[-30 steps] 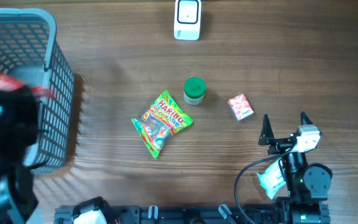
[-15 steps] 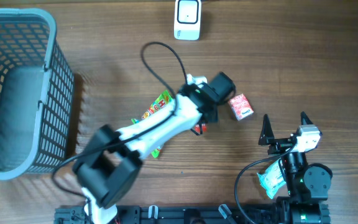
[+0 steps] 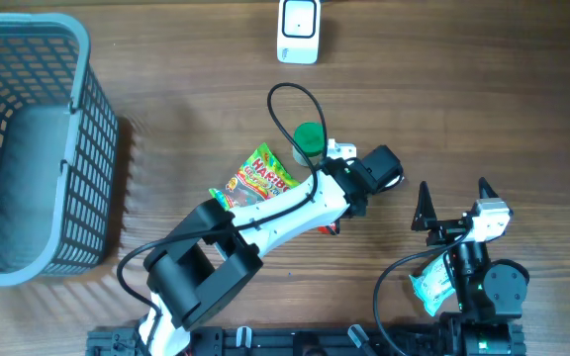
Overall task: Scan the item barcode
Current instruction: 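Place the Nescafe stick on the table beside the jar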
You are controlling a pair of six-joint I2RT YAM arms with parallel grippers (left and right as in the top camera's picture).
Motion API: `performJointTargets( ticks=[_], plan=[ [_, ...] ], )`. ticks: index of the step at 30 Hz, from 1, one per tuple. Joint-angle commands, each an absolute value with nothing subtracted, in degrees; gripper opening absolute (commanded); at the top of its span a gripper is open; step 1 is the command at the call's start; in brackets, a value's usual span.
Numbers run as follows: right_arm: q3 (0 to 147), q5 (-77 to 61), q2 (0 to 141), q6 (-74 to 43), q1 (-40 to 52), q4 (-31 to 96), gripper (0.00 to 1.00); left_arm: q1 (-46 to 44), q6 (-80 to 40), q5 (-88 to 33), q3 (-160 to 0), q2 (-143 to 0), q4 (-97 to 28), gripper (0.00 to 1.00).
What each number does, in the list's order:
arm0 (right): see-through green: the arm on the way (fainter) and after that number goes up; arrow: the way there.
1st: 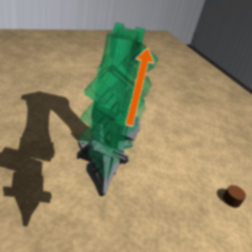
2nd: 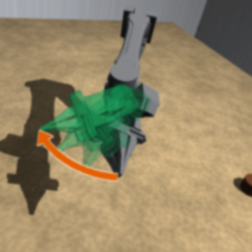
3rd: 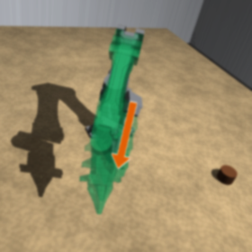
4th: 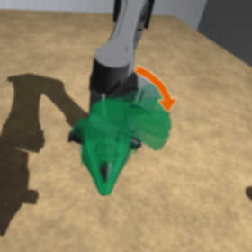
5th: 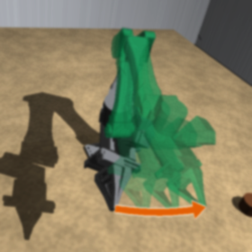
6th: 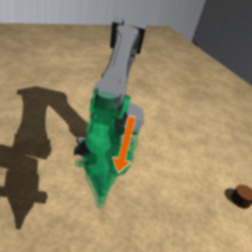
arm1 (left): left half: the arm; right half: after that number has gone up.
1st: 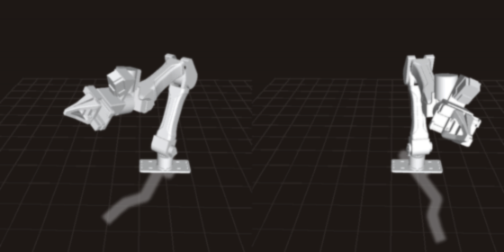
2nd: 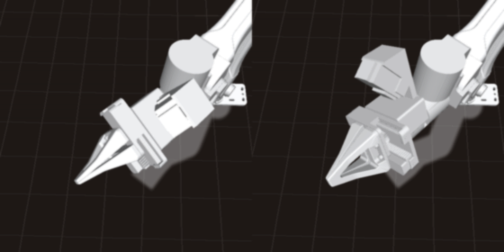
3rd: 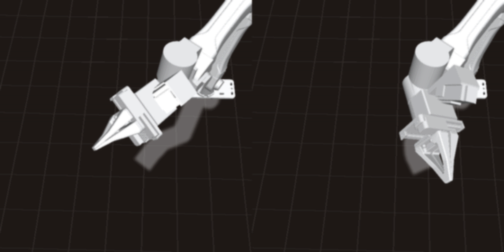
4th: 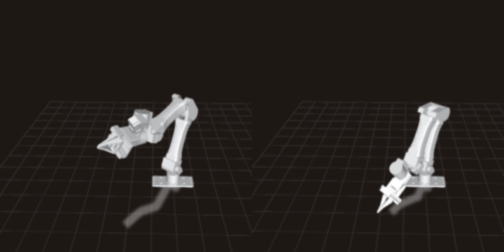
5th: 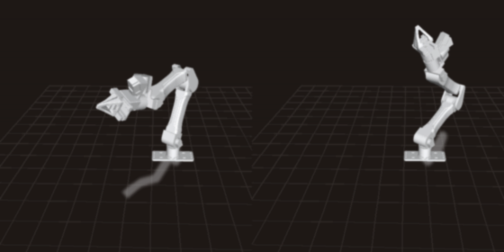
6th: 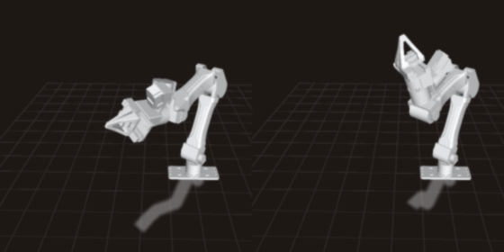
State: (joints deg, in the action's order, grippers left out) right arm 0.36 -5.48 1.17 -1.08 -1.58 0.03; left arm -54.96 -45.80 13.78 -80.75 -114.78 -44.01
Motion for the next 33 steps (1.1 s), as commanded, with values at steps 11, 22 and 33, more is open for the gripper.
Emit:
performJointTargets(
  ticks=[11, 22, 33],
  plan=[
    [0.3, -5.1, 0.8, -1.7, -1.6, -0.2, 1.00, -48.3, -36.7, 34.4, -84.3, -103.7, -46.8, 1.00],
    [0.3, -5.1, 0.8, -1.6, -1.6, -0.2, 1.00, -28.8, 8.3, 35.8, -136.9, -88.4, -40.7, 1.00],
    [0.3, -6.5, 0.8, -17.1, -1.6, -0.3, 1.00, -19.7, 9.8, 28.1, -121.2, -76.4, -41.3, 1.00]
  ],
)
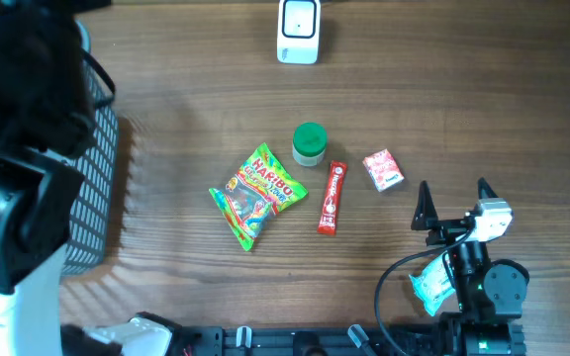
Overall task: Scan the item barcode
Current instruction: 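Place the Nescafe stick on the table beside the jar, then move the right gripper over the Haribo bag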
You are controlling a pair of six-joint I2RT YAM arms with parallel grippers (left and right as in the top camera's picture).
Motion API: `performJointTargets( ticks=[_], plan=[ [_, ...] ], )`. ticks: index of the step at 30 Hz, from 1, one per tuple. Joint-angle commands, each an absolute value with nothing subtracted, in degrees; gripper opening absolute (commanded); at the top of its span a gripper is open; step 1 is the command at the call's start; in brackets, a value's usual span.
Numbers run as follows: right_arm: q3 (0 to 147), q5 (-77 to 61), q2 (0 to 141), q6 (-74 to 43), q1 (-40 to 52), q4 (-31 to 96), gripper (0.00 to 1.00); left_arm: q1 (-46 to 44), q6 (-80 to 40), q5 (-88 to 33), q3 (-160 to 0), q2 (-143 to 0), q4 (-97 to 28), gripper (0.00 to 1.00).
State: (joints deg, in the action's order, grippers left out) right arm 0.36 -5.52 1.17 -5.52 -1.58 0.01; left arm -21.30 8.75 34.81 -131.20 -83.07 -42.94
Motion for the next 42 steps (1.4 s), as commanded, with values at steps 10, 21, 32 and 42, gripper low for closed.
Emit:
performJointTargets(
  ticks=[10, 21, 32, 42],
  plan=[
    [0.3, -54.7, 1.0, -40.8, -1.6, -1.6, 1.00, -18.2, 3.8, 21.6, -81.4, -43.6, -22.0, 1.00],
    [11.6, -53.8, 8.2, -50.4, -1.6, 7.1, 0.99, -5.4, -0.6, 17.2, -81.2, -18.9, -23.8, 1.00],
    [47.2, -21.6, 52.7, -28.1, 21.5, 41.0, 0.99, -2.0, -0.3, 14.6, -81.2, -14.0, -25.9, 1.00],
    [64.6, -17.5, 66.9, -28.6, 30.4, 52.5, 1.00, -1.5, -0.3, 15.0, -81.1, -0.3, -28.8, 1.00]
  ],
)
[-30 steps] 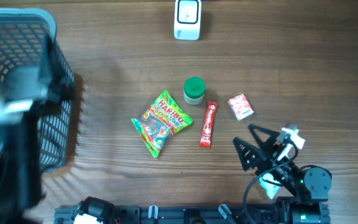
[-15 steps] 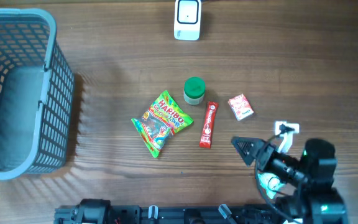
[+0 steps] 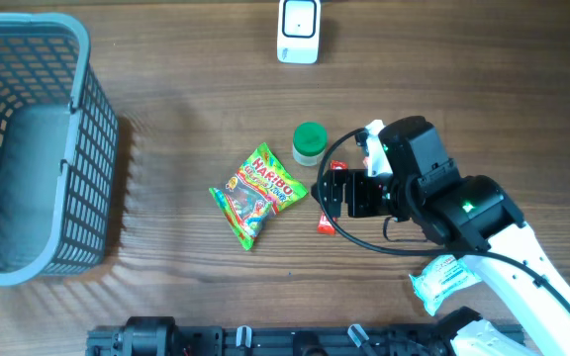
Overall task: Scan the item barcode
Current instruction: 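Move the right gripper over the Haribo bag, then grasp the Haribo bag with the right gripper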
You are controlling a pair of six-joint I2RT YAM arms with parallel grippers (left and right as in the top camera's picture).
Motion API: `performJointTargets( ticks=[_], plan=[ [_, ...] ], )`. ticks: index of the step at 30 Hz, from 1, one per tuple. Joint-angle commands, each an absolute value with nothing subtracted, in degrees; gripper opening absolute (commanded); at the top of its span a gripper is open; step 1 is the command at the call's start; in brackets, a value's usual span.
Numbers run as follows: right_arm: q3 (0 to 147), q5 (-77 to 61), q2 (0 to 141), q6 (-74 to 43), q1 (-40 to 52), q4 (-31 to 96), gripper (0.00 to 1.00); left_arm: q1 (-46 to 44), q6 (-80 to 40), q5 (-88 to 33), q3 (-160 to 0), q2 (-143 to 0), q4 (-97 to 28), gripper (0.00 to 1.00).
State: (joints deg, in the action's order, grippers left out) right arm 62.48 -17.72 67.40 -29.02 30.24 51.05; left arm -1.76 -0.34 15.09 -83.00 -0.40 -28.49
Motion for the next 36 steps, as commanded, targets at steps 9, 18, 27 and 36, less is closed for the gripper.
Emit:
performJointTargets(
  ticks=[9, 18, 27, 36],
  plan=[
    [64.4, -16.4, 80.4, -60.1, 34.7, 43.3, 1.00, -1.5, -0.5, 15.0, -80.0, -0.3, -26.4, 1.00],
    [65.2, -18.6, 103.5, -85.2, 40.7, 35.7, 0.99, -0.3, -0.5, 17.6, -79.8, -0.3, -26.6, 1.00],
    [87.4, -1.7, 104.6, -87.0, 47.6, 52.2, 1.00, 2.5, -0.5, 17.6, -79.8, -0.3, -26.6, 1.00],
    [109.1, -6.5, 130.5, -80.6, 46.4, 63.7, 0.99, 2.5, -0.5, 17.6, -79.8, -0.3, -26.6, 1.00]
  ],
)
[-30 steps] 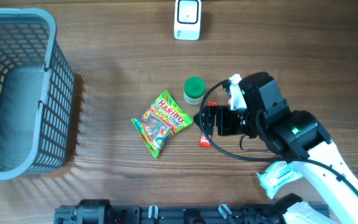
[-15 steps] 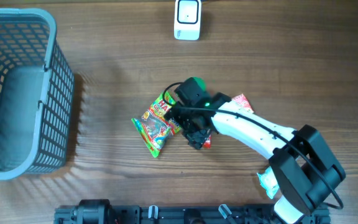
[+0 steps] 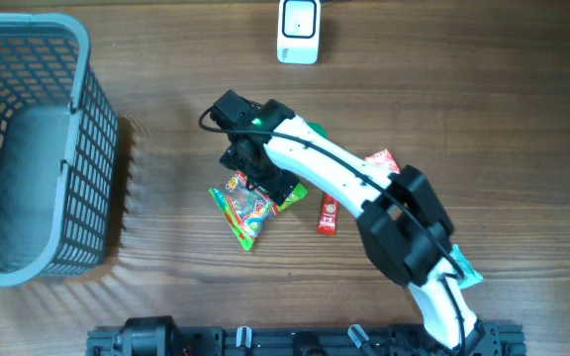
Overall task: Scan the item barcode
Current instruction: 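Grasp the Haribo bag with the right gripper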
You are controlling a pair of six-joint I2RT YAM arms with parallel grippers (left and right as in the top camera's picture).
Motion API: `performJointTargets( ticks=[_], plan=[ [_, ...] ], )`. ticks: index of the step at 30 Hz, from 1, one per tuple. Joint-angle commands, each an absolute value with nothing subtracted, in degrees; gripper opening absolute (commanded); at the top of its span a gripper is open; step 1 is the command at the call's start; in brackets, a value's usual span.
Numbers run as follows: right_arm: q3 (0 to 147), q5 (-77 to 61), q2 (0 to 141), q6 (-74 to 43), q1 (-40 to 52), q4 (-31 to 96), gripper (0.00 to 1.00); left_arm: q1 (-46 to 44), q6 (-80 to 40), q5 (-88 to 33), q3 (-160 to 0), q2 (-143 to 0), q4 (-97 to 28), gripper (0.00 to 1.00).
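Observation:
The white barcode scanner stands at the table's far edge. A Haribo sweet bag lies mid-table. My right gripper hangs over the bag's upper end, with its arm stretching in from the lower right. Its dark fingers blend into the bag, so whether they are open or shut does not show. A red stick pack lies right of the bag. A small red packet peeks out beside the arm. The green-capped jar is almost hidden under the arm. My left gripper is out of view.
A grey mesh basket fills the left side of the table. A teal and white packet shows beside the right arm's base at the lower right.
My right gripper was open over the red stick pack; now it is further left, over the top of the Haribo bag. The arm now covers the green-capped jar.
First my left arm reached across the items to the right of the jar while the right gripper rested open at the lower right. Then the left arm was raised at the left, all items uncovered. Then the right gripper stood over the stick pack, now over the Haribo bag.

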State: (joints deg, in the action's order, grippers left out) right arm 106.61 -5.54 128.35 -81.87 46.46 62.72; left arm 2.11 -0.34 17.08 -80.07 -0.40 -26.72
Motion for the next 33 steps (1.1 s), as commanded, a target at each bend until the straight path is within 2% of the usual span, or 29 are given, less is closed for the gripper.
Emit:
performJointTargets(
  ticks=[1, 9, 15, 21, 30, 31, 32, 33],
  plan=[
    [109.1, -7.6, 130.6, -81.0, 46.4, 63.7, 0.99, 2.5, -0.5, 17.6, -79.8, -0.3, -26.6, 1.00],
    [109.3, -12.6, 132.5, -84.2, 47.4, 68.7, 0.99, 2.5, -0.5, 17.6, -79.8, -0.3, -26.6, 1.00],
    [116.7, -15.5, 132.5, -84.7, 47.4, 72.8, 1.00, 2.5, -0.5, 17.6, -79.8, -0.3, -26.7, 1.00],
    [114.0, -13.3, 133.0, -93.3, 47.4, 72.7, 0.99, 2.5, -0.5, 17.6, -79.8, -0.3, -26.8, 1.00],
    [113.6, -20.0, 146.3, -94.5, 48.4, 72.9, 0.98, 2.5, -0.5, 17.6, -79.8, -0.3, -26.8, 1.00],
    [113.6, -20.1, 147.8, -94.5, 48.4, 74.1, 0.82, 2.5, -0.5, 17.6, -79.8, -0.3, -26.8, 1.00],
    [113.6, -20.1, 148.8, -93.9, 48.5, 74.8, 0.52, 2.5, -0.5, 17.6, -79.8, -0.3, -26.8, 1.00],
    [113.5, -20.0, 149.5, -91.1, 48.5, 75.0, 0.29, 2.5, -0.5, 17.6, -79.8, -0.3, -26.7, 1.00]
  ],
)
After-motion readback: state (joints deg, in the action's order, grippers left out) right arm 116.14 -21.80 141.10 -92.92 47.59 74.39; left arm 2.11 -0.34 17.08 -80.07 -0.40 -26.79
